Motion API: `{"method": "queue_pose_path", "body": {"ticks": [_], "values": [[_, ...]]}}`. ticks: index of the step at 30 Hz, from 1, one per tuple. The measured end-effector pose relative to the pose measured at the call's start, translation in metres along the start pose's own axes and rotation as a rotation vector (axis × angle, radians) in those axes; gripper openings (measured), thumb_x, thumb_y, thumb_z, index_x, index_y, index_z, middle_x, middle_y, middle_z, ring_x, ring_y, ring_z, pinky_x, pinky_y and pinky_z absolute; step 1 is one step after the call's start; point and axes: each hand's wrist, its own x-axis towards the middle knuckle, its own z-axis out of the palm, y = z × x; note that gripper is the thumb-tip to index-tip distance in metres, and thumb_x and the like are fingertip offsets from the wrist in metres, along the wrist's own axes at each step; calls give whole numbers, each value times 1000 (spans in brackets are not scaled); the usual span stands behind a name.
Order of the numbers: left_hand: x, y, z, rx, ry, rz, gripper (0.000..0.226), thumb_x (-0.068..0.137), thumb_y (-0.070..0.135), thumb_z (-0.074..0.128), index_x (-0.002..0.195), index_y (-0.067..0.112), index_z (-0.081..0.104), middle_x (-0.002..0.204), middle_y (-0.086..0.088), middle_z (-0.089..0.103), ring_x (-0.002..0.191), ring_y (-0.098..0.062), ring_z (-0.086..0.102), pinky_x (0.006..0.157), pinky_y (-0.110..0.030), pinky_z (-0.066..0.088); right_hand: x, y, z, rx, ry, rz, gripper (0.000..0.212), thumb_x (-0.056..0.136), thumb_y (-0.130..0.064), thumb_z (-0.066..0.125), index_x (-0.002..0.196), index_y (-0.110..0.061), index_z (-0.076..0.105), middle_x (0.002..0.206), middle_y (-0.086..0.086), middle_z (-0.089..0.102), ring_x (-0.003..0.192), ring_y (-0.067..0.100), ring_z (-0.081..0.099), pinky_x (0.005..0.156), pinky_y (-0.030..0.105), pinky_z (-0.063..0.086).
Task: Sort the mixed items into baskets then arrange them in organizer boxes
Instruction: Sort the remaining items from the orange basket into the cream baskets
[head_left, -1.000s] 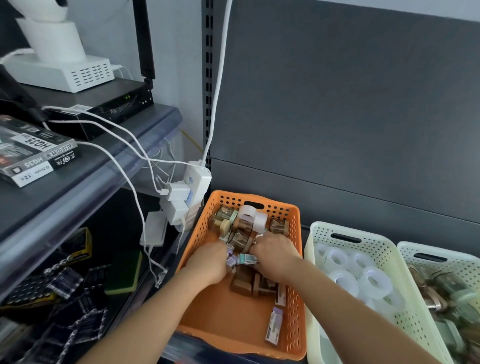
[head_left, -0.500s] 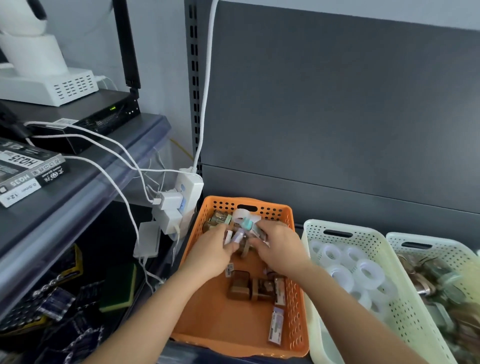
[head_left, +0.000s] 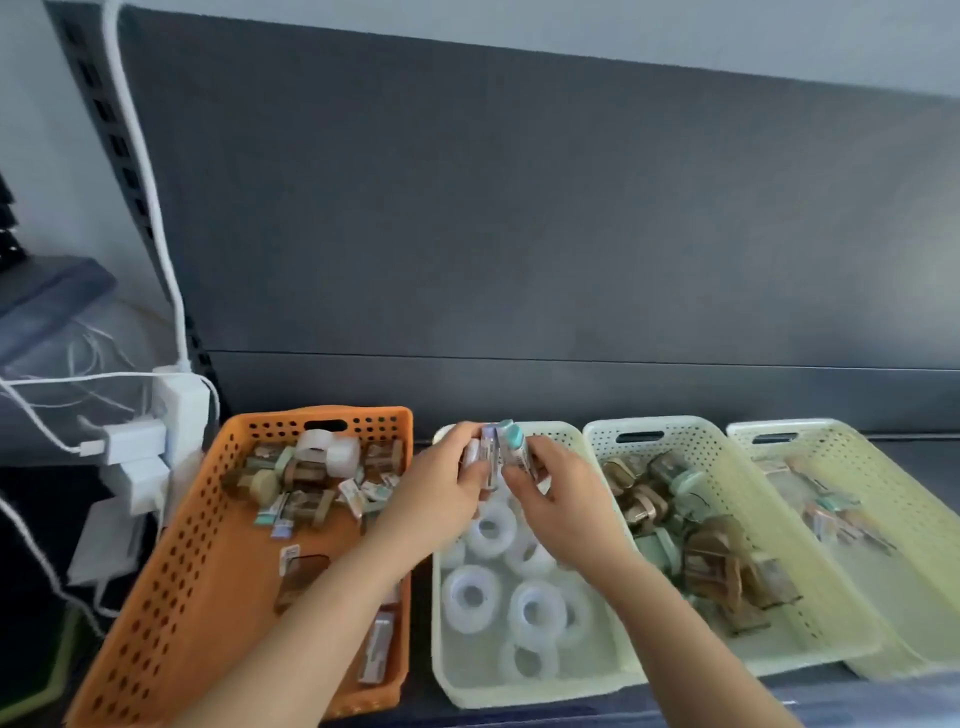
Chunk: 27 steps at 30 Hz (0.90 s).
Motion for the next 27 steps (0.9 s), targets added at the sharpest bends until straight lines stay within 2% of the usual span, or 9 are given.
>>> {"method": "queue_pose_path", "body": {"ticks": [2,7,11,15,18,20,23,25,27], "values": [[6,22,32,-19,-13,17,21,97,19,47,110,34,55,84,6,66,62,-2,64,62,-27,54,-10,27,-27,-18,23,10,24,91,-28,55,74,-16,43,68,-3,49,65,17,44,57,31,32],[22,78,118,-35,-52,60,18,95,21,51,109,32,54,84,6,65,67,-8,63,61,-32,54,-33,96,-99,-74,55,35,12,92,-30,53,86,-20,50,75,-8,52,70,13,48,59,30,37],[33,119,182,76,-67,127,21,95,29,50,116,33,51,84,17,59,64,0,56,51,-19,36,-51,149,-150,-150,86,77,15,92,-32,53,84,-21,49,74,-8,52,68,9,48,55,24,36],[46,154,241,174,-127,183,16,97,30,45,112,27,51,79,10,56,61,-8,51,47,-27,33,-65,200,-192,-264,99,175,18,91,-33,52,79,-19,49,72,-7,53,63,11,47,52,25,34],[56,173,279,286,-150,278,18,100,30,42,114,22,50,82,10,54,68,-9,50,50,-25,29,-75,233,-219,-320,68,260,13,92,-32,52,82,-24,48,70,-10,52,59,4,45,48,20,28],[58,179,300,341,-199,345,28,99,24,44,127,21,44,100,4,59,83,-14,54,61,-23,36,-82,253,-232,-382,18,322,12,92,-32,52,81,-27,48,68,-10,51,57,2,45,46,18,25],[58,181,325,549,-333,415,51,92,8,49,140,17,35,119,-5,57,103,-24,56,82,-34,44,-91,276,-242,-491,-132,406,12,92,-32,50,94,-23,59,87,-3,65,75,16,58,58,25,45],[57,180,332,756,-427,446,47,89,6,45,134,16,44,125,-5,56,113,-26,54,99,-39,37,-95,287,-242,-525,-261,454,24,91,-30,51,113,-24,60,108,0,66,94,21,60,75,30,50],[56,178,335,873,-510,459,52,88,5,41,139,14,39,134,-5,53,122,-25,49,111,-45,23,-96,296,-239,-549,-335,462,30,91,-29,49,120,-23,57,115,0,64,101,21,59,77,30,48]]}}
